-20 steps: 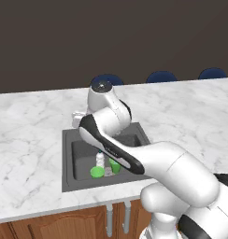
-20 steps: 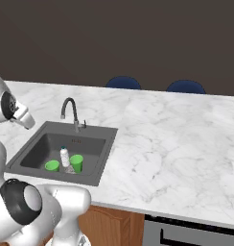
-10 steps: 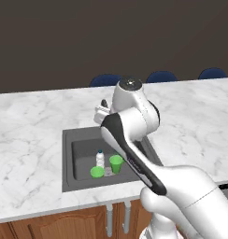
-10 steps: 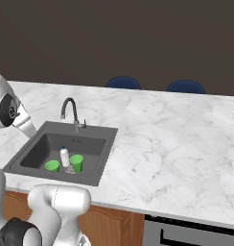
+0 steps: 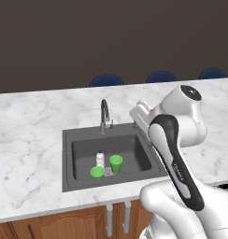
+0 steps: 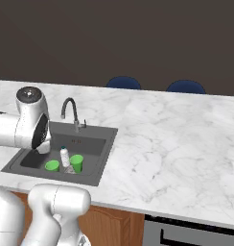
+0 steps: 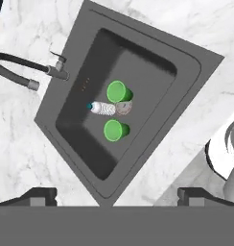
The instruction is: Pick the cup and cup and place them in the sink. Then turn on the water.
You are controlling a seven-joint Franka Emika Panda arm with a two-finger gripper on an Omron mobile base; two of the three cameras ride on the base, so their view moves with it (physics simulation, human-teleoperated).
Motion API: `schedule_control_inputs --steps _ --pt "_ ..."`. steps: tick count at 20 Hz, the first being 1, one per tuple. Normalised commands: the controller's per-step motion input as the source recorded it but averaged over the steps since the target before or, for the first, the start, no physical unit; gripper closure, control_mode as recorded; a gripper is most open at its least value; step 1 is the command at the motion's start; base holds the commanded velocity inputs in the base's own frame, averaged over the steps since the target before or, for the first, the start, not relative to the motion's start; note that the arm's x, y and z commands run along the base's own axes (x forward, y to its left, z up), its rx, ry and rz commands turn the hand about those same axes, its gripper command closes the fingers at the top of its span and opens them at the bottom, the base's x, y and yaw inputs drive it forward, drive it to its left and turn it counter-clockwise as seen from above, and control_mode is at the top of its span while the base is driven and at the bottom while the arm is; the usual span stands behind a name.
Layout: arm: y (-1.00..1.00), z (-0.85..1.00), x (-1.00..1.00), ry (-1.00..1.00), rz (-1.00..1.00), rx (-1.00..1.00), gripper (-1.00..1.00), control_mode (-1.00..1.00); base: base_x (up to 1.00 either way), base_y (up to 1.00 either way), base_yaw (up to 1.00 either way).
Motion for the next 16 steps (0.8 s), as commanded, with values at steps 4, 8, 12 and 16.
schedule_control_inputs --steps 4,8,12,16 --pt "-0.58 0.02 0.00 0.00 -0.01 0.40 -1.00 -1.00 0.00 0.00 0.00" --pt "-0.30 0.00 0.00 -0.01 -0.07 0.36 -1.00 -1.00 0.00 0.00 0.00" --pt "-0.06 0.00 0.00 -0.03 -0.14 0.29 -1.00 -1.00 0.00 0.00 0.00" --pt "0.00 0.00 0.14 0.00 -0.15 0.23 -1.00 -1.00 0.00 0.00 0.00"
